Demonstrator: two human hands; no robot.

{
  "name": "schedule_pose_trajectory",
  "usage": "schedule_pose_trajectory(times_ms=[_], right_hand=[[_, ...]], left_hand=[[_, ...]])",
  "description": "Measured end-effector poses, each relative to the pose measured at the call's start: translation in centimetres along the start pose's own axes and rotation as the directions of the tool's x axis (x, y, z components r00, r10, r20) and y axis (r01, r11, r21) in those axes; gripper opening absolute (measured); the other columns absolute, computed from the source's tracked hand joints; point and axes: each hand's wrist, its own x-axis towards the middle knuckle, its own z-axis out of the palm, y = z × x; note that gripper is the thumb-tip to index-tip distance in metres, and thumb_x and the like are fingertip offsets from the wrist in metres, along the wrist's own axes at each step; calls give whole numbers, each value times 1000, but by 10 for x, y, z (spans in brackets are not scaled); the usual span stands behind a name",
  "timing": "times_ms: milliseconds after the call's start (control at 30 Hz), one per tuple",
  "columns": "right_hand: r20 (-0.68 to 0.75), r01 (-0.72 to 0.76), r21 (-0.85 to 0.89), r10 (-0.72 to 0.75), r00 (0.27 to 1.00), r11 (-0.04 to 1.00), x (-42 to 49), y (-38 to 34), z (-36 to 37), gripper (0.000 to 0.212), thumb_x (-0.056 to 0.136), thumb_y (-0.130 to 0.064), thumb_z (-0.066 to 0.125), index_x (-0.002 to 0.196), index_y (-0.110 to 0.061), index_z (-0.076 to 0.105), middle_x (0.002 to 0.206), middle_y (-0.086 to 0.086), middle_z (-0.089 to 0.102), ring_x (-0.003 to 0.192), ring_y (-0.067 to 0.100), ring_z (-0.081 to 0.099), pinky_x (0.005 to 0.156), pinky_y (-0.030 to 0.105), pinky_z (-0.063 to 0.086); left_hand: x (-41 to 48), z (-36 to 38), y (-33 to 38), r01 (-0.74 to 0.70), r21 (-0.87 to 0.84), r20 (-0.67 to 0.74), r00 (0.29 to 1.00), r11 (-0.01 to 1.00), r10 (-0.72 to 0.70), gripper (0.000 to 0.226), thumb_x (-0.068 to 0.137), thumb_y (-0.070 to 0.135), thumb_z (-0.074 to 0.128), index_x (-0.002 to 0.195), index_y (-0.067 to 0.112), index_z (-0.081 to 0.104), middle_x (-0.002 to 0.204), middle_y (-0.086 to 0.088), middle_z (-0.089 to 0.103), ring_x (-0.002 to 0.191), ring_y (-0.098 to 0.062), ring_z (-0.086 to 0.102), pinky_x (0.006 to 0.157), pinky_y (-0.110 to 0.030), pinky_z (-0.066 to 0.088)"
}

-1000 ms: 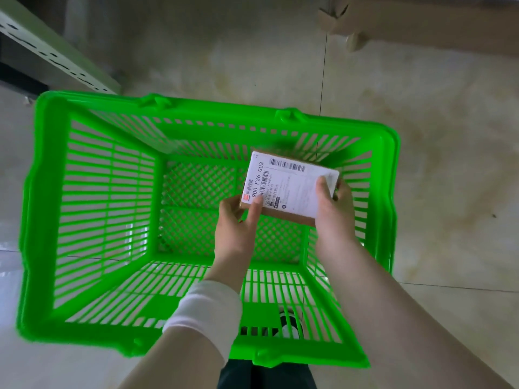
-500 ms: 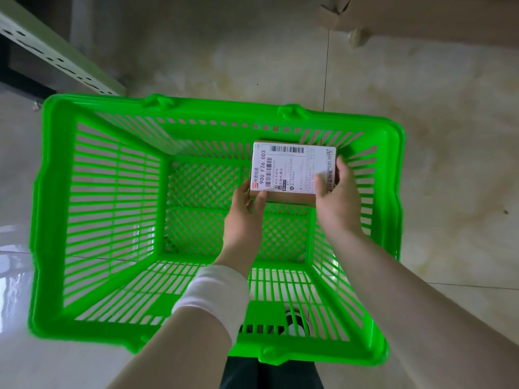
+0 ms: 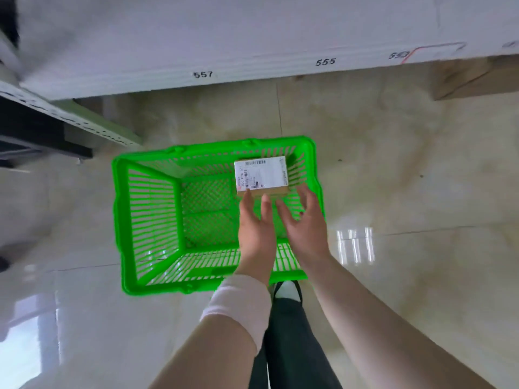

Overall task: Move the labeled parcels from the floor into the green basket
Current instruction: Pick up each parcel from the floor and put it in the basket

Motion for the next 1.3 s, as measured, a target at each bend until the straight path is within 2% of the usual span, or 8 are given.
schedule_pose_trajectory(times_ms=[100,267,333,467,633,767,967,1300], right_hand=[[-50,-118,237,133,990,964,-50,-24,-30,55,86,-20,64,136,-8,43,139,7,51,130,17,46,109,31,35],[-47,-217,555,290,956,803,-127,-52,-112,49,93,-19,54,139,-9,40,122,2,54,112,11,53,81,4,41],[-38,-219,632,311,950,743,-160,-55,-152,48,95,-21,51,140,-10,39,123,1,54,110,9,51,95,18,43],[-57,-206,690,336,940,693,-228,-44,-238,49,94,-32,51,140,-17,40,139,3,51,120,13,51,111,38,36],[-95,-175,772,382,919,612,-301,-7,-346,50,94,-38,49,139,-18,41,138,3,52,106,13,52,107,35,39],[-146,-95,835,386,911,541,-351,47,-441,51,95,-34,48,140,-13,40,137,3,54,115,14,52,105,31,38],[-296,65,891,467,834,449,-404,122,-579,35,95,-32,48,129,-21,45,126,-2,58,127,17,49,111,37,37],[-405,177,874,477,780,453,-392,180,-752,49,95,-37,47,138,-14,42,133,-1,55,126,16,50,108,33,39]], left_hand=[[-53,-1,29,17,-32,37,999,999,-16,47,97,29,38,142,14,33,147,-6,42,134,-18,40,96,-15,30],[-151,2,61,45,21,114,992,999,-47,46,99,30,33,141,11,37,145,-8,44,134,-21,40,105,-25,29],[-196,7,68,49,57,152,987,997,-57,46,98,31,33,140,13,37,145,-7,44,133,-21,41,104,-25,29],[-290,28,78,15,136,240,970,991,-48,46,98,32,33,139,12,38,145,-8,43,134,-22,40,113,-33,28],[-397,83,74,6,128,317,947,992,-46,45,98,33,35,135,10,43,141,-10,49,130,-23,45,113,-39,31],[-475,148,56,0,142,382,923,990,-55,47,97,37,35,137,14,40,144,-9,45,133,-27,42,114,-42,30],[-594,268,56,-92,204,620,783,975,-56,52,96,44,29,139,17,36,146,-3,40,135,-23,37,116,-40,24],[-710,444,88,-234,184,770,638,955,8,49,96,42,33,138,18,37,143,-3,44,130,-18,42,111,-33,29]])
